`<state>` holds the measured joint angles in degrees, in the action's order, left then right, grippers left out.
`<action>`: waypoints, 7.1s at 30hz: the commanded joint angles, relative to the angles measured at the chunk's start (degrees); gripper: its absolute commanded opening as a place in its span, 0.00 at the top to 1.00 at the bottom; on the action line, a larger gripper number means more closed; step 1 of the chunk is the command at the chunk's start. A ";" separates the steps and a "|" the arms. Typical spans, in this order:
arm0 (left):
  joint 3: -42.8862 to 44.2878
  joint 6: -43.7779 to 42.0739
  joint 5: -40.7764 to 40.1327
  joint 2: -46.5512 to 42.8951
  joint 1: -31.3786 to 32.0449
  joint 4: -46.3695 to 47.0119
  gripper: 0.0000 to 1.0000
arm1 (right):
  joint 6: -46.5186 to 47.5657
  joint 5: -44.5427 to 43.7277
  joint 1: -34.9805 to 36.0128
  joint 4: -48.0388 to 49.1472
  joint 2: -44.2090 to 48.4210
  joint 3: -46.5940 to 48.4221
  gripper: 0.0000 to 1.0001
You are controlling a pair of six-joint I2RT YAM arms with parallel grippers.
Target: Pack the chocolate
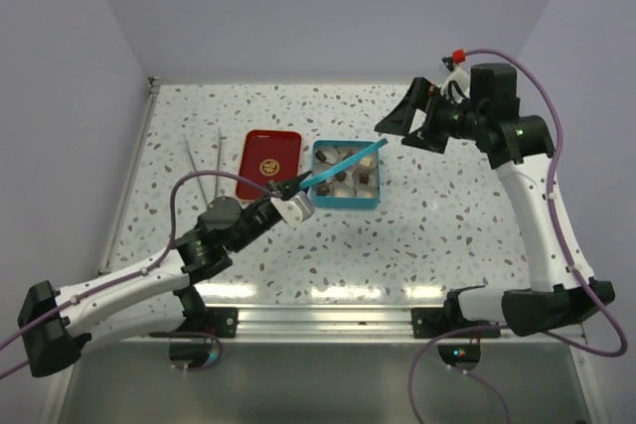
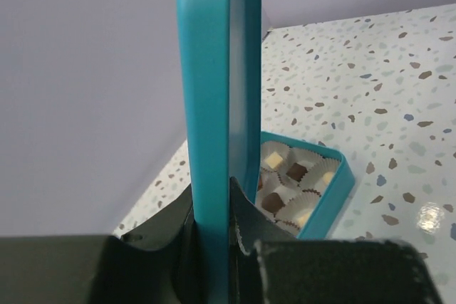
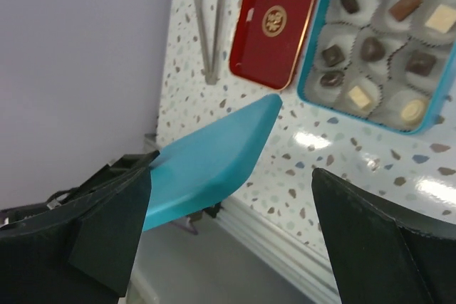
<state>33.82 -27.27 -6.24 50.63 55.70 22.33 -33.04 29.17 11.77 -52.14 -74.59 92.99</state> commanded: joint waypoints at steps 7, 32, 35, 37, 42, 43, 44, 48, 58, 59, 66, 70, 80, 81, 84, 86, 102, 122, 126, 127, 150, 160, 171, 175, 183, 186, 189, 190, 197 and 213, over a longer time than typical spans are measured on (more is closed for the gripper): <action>4.06 -14.12 2.90 -5.19 1.78 -2.02 0.96 | -2.73 17.94 -2.72 -1.31 0.32 -2.71 0.02; -2.18 -34.34 -6.76 -5.19 13.56 6.23 0.96 | -14.95 30.86 2.91 11.36 2.16 -21.36 0.26; -1.92 -34.78 -6.33 -5.37 13.56 6.15 0.96 | -16.70 31.74 4.05 13.29 2.17 -22.50 0.25; -1.66 -34.70 -5.71 -4.93 13.56 5.80 0.96 | -17.50 32.09 4.75 14.52 1.90 -22.68 0.25; -2.88 -36.10 -5.71 -4.75 13.73 7.38 0.96 | -17.50 32.18 5.11 14.79 1.73 -22.68 0.45; -2.97 -36.02 -5.63 -4.75 13.82 8.08 0.93 | -17.59 32.27 5.19 14.96 1.90 -23.11 0.49; -3.06 -35.93 -5.54 -4.67 13.99 8.00 0.91 | -17.50 32.35 5.11 15.22 1.90 -23.47 0.60; -3.50 -35.40 -5.36 -4.23 14.26 8.52 0.74 | -18.29 32.79 5.11 17.15 2.34 -25.22 0.82; -5.52 -33.91 -6.94 -4.66 14.35 10.01 0.30 | -24.00 33.94 4.58 25.32 5.24 -31.20 1.00; -5.78 -33.56 -7.20 -4.84 14.35 10.19 0.21 | -24.61 33.85 4.32 26.20 6.02 -31.73 1.00; -7.46 -27.06 -11.16 -9.92 14.26 8.88 0.00 | -37.45 32.36 2.91 45.01 9.20 -38.50 1.00; -7.02 -20.29 -13.97 -13.36 14.26 2.47 0.00 | -38.42 30.60 2.47 48.79 8.41 -38.06 1.00; -7.11 -9.57 -17.05 -15.13 13.65 -6.86 0.00 | -55.81 23.66 1.24 79.45 4.01 -41.57 1.00; -7.19 -6.43 -17.05 -14.95 12.60 -7.29 0.00 | -57.13 22.96 1.24 82.52 3.58 -41.92 1.00; -6.32 1.73 -16.09 -14.25 9.96 -8.26 0.00 | -56.01 18.92 1.24 84.13 3.31 -43.15 1.00; -4.13 6.68 -14.25 -13.81 6.27 -9.23 0.00 | -54.68 15.94 1.24 83.87 3.39 -44.03 1.00; -0.59 51.94 2.09 4.03 -10.52 -0.30 0.00 | -43.78 -2.09 0.89 87.29 5.42 -59.32 1.00; -5.26 60.79 22.31 8.33 -22.29 2.41 0.05 | -47.82 -3.33 -0.70 99.42 -0.74 -60.82 1.00; -3.95 68.03 28.03 15.18 -24.50 11.85 0.15 | -48.35 -3.59 -0.78 99.60 -0.03 -61.26 1.00; -2.03 68.92 28.56 17.55 -24.41 12.38 0.18 | -48.26 -3.68 -0.78 99.60 0.32 -61.26 1.00; 10.03 67.96 18.72 30.49 -24.50 1.49 0.35 | -53.80 -2.98 -0.70 109.00 -0.47 -66.62 1.00; 11.26 69.89 22.67 33.91 -24.41 6.59 0.34 | -49.49 -3.24 -0.61 105.49 -1.26 -67.41 1.00; 13.71 69.02 24.35 36.38 -24.41 4.58 0.34 | -46.25 -3.24 0.18 103.30 -3.63 -66.89 1.00; 16.71 66.56 23.47 37.00 -24.50 -0.26 0.34 | -40.72 -5.60 1.32 97.07 -2.67 -64.96 1.00; 19.26 65.50 24.08 38.49 -24.50 -2.02 0.33 | -37.37 -6.67 2.20 90.99 -4.95 -63.55 1.00; 20.58 64.36 23.03 39.63 -24.50 -4.30 0.34 | -35.62 -7.11 2.73 89.15 -6.44 -63.02 1.00; 22.33 62.34 21.62 41.21 -24.50 -7.29 0.34 | -32.98 -7.81 3.52 85.90 -7.94 -61.71 1.00; 22.51 61.55 21.27 41.48 -24.41 -7.65 0.34 | -32.45 -8.07 3.87 84.85 -8.38 -60.92 1.00; 24.97 59.17 18.63 42.88 -24.41 -9.23 0.34 | -30.07 -9.13 5.46 83.61 -12.24 -58.36 1.00; 32.45 55.30 17.67 49.39 -24.41 -12.75 0.35 | -28.30 -9.31 5.98 83.06 -17.08 -57.82 1.00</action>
<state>64.60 30.00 10.70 99.88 31.27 7.77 -62.33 20.78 18.04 32.62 -89.71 35.66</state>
